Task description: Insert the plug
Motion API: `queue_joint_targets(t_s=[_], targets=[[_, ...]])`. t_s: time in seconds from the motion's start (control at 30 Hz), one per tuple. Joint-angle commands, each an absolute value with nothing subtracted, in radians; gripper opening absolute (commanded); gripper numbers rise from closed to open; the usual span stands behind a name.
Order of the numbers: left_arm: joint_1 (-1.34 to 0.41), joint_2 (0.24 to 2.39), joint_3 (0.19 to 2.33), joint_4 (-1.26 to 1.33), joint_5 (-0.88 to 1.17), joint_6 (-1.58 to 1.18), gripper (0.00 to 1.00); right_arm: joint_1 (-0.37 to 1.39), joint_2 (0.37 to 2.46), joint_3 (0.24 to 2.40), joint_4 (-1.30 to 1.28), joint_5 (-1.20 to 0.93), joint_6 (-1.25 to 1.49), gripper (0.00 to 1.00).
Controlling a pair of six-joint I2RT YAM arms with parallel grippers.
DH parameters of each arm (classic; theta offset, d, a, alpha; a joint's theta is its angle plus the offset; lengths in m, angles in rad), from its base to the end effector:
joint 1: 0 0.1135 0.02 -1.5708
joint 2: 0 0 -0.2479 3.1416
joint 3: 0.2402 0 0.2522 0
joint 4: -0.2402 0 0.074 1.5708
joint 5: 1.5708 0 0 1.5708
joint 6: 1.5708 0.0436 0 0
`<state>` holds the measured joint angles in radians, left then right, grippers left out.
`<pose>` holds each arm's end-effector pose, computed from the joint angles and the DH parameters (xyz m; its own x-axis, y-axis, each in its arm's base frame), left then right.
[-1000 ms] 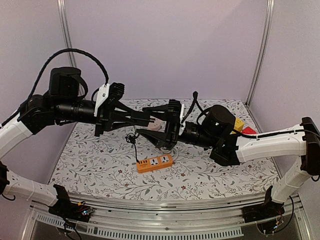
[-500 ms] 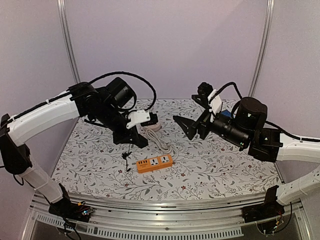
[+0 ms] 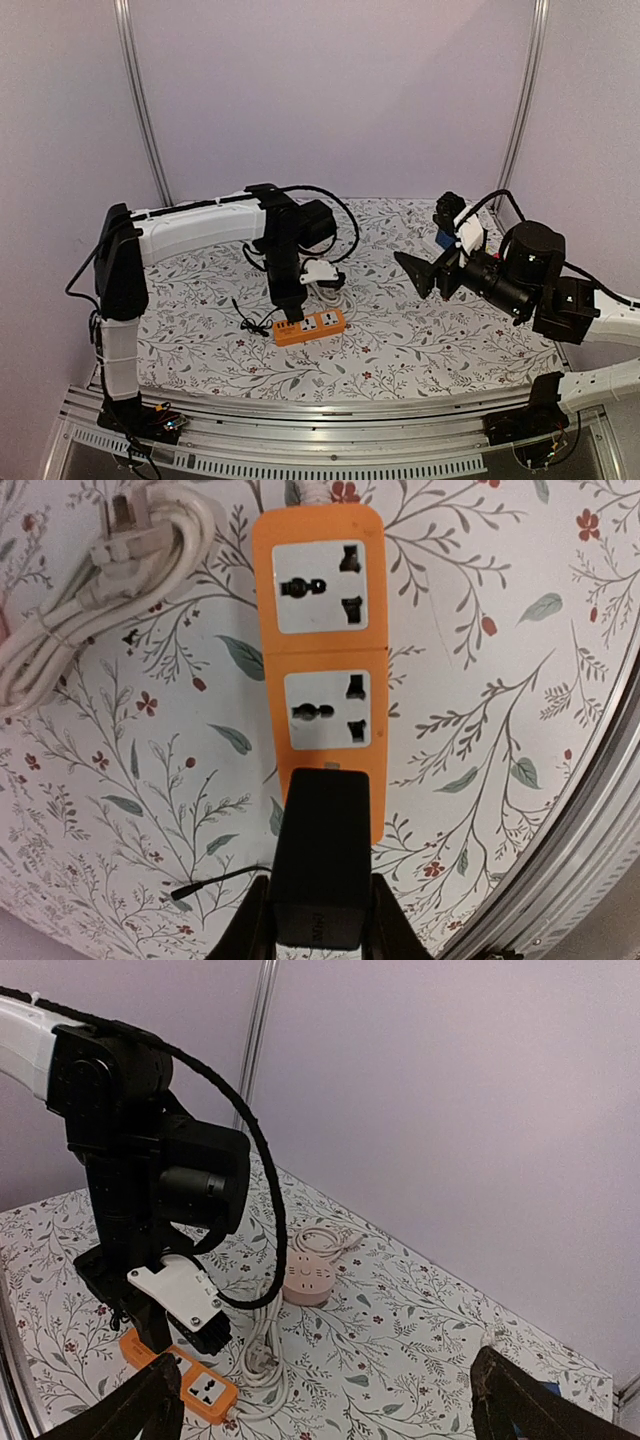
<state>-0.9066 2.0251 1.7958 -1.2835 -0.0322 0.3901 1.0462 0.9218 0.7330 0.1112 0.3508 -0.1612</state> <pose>0.2401 -0.3045 0.2216 -0.2703 0.9619 -0.0414 0.9608 0.2722 0.0518 0.1315 0.1973 0.3150 0.0646 -0.1893 -0.9798 -0.6391 0.7462 -0.1863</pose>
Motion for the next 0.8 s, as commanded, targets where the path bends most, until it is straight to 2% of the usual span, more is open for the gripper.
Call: queue_joint_targets(t_s=[0.0, 0.17, 0.47, 0.6, 0.77], targets=[[-0.951, 2.104, 1.879, -1.353, 0.008, 0.335, 0.0, 1.043, 0.838, 0.673, 0.056, 0.416, -0.156, 0.99], [-0.984, 2.162, 1.932, -1.357, 0.003, 0.34, 0.0, 1.041, 0.761, 0.634, 0.042, 0.434, -0.187, 0.99], [-1.019, 2.207, 1.948, -1.422, -0.069, 0.321, 0.0, 1.039, 0.763, 0.627, 0.036, 0.42, -0.192, 0.99], [-1.017, 2.193, 1.982, -1.451, -0.144, 0.332, 0.0, 1.04, 0.768, 0.633, 0.036, 0.418, -0.199, 0.99], [-1.025, 2.132, 2.002, -1.48, -0.139, 0.353, 0.0, 1.039, 0.788, 0.639, 0.036, 0.414, -0.198, 0.99]])
